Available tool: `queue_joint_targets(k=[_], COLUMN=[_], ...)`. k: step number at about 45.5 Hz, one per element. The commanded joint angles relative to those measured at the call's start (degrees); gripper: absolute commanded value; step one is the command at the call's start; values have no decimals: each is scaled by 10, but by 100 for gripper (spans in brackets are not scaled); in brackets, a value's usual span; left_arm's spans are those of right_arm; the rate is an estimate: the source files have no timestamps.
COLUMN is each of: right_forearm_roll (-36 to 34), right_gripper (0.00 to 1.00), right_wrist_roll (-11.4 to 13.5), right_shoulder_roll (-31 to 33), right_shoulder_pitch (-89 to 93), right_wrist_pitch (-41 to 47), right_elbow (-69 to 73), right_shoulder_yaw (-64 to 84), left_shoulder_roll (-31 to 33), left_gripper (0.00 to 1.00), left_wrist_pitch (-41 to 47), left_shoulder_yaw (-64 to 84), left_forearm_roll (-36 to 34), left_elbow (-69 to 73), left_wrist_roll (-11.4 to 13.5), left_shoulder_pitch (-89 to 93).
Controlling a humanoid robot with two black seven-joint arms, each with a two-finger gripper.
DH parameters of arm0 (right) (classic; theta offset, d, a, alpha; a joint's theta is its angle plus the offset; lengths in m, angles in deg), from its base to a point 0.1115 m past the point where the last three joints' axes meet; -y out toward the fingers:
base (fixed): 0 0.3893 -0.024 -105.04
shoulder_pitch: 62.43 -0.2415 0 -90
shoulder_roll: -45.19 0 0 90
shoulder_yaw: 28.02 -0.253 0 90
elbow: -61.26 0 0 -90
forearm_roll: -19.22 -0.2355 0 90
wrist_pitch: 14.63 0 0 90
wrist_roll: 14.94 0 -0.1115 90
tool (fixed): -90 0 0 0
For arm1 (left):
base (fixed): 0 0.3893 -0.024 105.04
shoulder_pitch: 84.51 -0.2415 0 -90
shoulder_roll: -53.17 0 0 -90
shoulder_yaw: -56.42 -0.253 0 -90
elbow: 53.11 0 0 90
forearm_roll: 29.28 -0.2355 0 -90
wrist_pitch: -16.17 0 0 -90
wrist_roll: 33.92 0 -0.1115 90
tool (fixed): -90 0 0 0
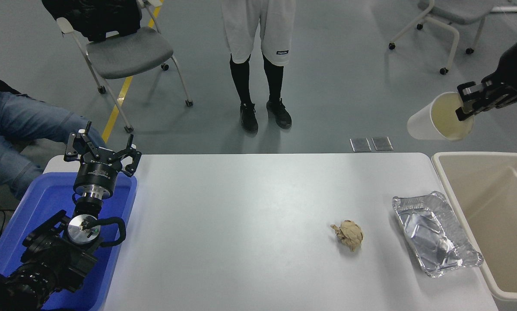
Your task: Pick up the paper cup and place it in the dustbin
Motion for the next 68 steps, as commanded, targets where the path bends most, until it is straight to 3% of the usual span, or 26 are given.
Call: queue_joint_targets(k=[1, 19, 33, 42, 51, 59, 68], right_forearm_roll=[8, 28, 19, -17, -32, -95, -231], right_gripper=[0, 0, 0, 0, 0, 0, 0], right_wrist_roll=[12, 16, 15, 15, 15, 15, 15], right_shoulder_roll=[1, 48, 146, 228, 255, 250, 239], right_shoulder_pitch=[-27, -14, 106, 269, 432, 557, 687], right_wrist_pitch=[0, 0, 0, 0, 0, 0, 0], right_elbow=[0, -38, -210, -350, -501, -563, -588], right_shoulder_yaw=[4, 5, -28, -193, -371, -444, -451], left_shoulder_roll=[0, 0, 0, 0, 0, 0, 0], left_gripper=[99, 99, 99, 99, 99, 99, 99], left_wrist_pitch=[0, 0, 0, 0, 0, 0, 0], left_shoulder_yaw=[0, 0, 0, 0, 0, 0, 0], left_forearm_roll=[0, 0, 0, 0, 0, 0, 0], left_elbow=[0, 0, 0, 0, 0, 0, 0], left_wrist_roll=[0, 0, 0, 0, 0, 0, 0], left_shoulder_pitch=[0, 0, 0, 0, 0, 0, 0])
